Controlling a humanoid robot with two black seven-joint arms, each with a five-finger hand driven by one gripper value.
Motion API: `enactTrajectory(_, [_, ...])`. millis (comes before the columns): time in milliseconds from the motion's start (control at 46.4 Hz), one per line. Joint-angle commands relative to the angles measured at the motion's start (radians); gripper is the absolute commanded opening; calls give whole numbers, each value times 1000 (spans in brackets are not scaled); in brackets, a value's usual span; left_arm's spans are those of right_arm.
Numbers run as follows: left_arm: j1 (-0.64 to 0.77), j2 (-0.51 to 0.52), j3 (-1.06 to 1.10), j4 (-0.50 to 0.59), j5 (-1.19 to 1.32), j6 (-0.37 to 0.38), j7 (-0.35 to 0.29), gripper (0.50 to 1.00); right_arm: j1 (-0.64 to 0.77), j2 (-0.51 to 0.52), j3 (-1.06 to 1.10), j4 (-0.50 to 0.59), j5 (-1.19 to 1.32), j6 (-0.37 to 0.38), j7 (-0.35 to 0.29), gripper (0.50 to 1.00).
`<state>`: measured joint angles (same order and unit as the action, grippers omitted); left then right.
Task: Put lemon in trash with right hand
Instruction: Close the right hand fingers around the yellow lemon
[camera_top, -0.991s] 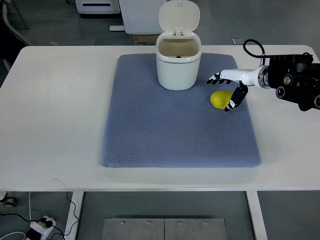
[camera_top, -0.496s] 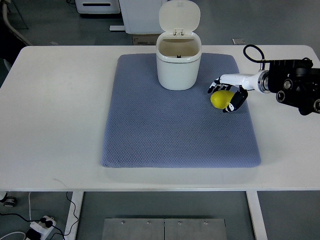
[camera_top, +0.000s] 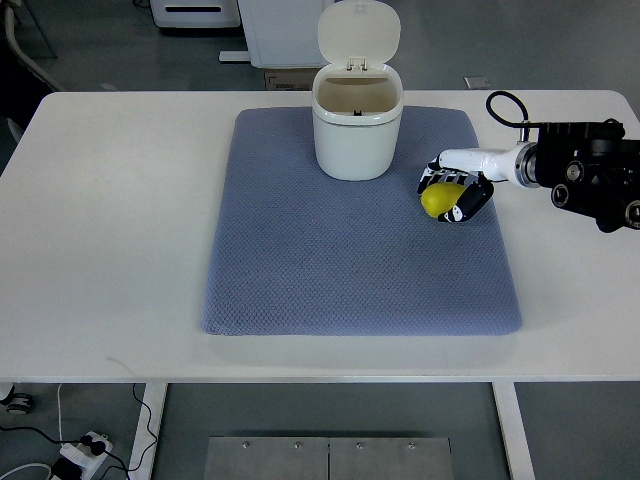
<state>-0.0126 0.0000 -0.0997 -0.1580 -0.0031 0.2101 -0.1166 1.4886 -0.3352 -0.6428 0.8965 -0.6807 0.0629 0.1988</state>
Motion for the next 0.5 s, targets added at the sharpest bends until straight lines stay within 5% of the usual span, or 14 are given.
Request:
enactTrajectory(0, [0, 0, 0, 0, 0, 0, 0, 1000, -2, 8, -3, -10, -2, -9, 8, 500])
enactTrajectory(474, [0, 0, 0, 0, 0, 0, 0, 1000, 39, -48, 5, -56, 10, -3, 59, 500])
